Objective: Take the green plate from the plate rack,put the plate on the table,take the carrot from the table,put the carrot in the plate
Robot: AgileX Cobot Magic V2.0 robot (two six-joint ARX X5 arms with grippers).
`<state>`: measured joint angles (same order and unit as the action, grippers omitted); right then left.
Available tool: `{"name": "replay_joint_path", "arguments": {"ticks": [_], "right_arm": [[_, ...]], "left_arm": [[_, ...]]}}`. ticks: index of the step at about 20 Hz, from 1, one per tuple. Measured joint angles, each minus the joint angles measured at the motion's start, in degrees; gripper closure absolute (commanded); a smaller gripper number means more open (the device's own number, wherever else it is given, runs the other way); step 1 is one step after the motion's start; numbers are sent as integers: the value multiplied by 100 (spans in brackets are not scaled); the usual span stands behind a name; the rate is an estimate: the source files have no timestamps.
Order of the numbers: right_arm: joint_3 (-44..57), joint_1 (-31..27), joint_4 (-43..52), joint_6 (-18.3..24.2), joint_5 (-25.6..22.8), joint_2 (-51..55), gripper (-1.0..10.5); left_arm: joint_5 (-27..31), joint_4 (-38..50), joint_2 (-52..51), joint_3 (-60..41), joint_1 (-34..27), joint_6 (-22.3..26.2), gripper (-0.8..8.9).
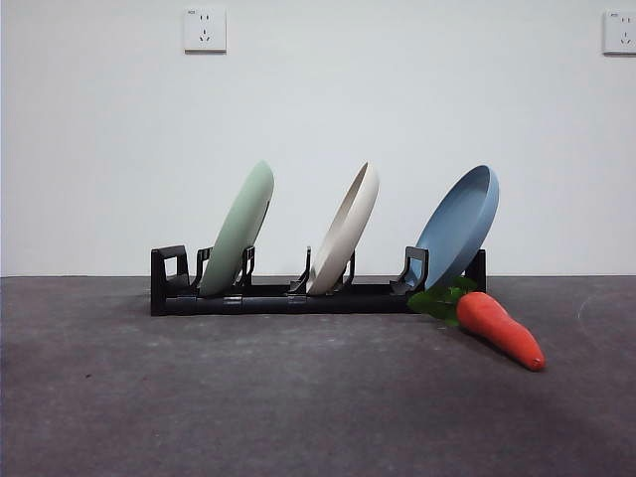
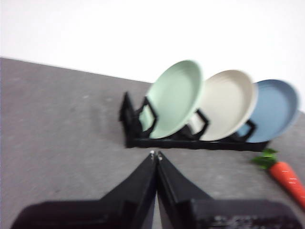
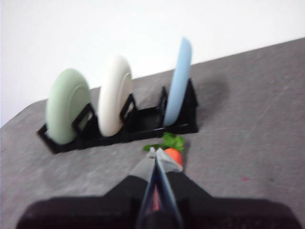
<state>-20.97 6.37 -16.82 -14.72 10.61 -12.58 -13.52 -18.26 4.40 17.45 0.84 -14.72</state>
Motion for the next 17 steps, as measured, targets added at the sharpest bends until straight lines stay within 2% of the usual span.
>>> {"name": "replay_joint_path", "arguments": {"ticks": [2, 5, 11, 17], "right_arm": [[-396, 0, -278, 103, 247, -330, 958], [-1014, 0, -863, 487, 691, -872, 958], [-2070, 2, -2277, 1534, 1440, -1956, 958], [-2743, 4, -3209, 2430, 2365, -2715, 957]], "left_arm": [[-199, -157, 190, 286, 0, 4, 820], [-570, -509, 533, 732, 0, 81, 821], [-1620, -1353, 1303, 1587, 0, 614, 821], [-2428, -2155, 1982, 2271, 0, 1211, 821]]}}
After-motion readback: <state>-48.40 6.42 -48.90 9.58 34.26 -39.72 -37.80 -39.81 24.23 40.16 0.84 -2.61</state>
